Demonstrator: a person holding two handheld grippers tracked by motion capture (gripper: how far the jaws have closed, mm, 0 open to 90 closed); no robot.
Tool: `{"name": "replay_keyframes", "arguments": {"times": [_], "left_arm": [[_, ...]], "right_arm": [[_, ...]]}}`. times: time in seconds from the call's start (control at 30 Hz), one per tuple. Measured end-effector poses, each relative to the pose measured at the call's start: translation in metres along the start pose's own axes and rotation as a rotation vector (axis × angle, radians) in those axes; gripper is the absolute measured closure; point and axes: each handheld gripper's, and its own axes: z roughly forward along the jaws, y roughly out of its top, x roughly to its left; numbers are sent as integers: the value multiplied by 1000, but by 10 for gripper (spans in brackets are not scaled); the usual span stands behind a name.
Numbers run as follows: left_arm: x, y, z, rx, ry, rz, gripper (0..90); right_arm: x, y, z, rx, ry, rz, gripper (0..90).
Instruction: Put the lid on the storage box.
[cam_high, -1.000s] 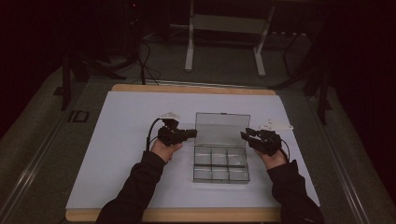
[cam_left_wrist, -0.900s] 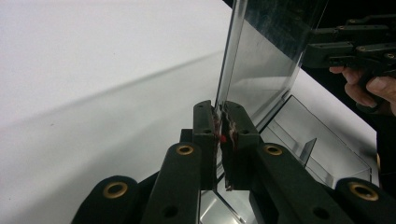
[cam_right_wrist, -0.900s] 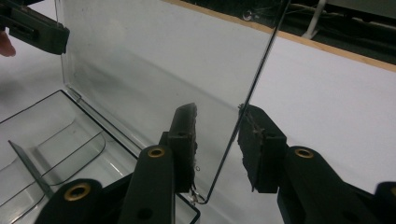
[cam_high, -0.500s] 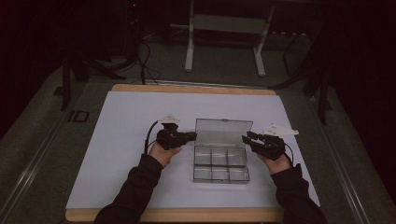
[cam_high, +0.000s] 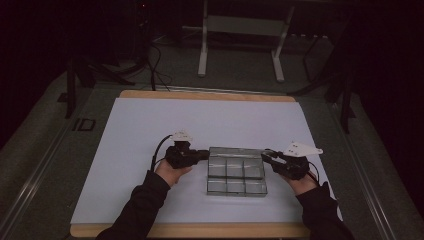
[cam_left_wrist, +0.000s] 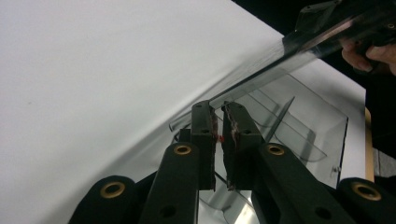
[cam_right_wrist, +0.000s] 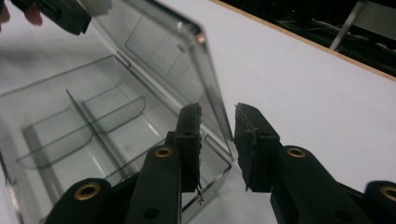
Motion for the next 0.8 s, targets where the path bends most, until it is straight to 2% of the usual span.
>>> {"name": "replay_keyframes", "arguments": {"times": [0.07,0.17,0.53,0.6,0.8], "left_arm": [[-1,-2,0,7,-5,4,840],[-2,-5,0,25,-6,13,844],[-3,-16,4,82,-9,31,850],[-3,-17,6,97,-1,44,850],[1,-24,8,118,11,41,848]], "right_arm": [[1,-3,-2,11,2,-10,728],[1,-10,-6,21,40,-5,745],[0,-26,-10,67,110,-39,755],[-1,-29,-8,82,123,-32,760],[0,-38,-4,124,126,-41,759]]}}
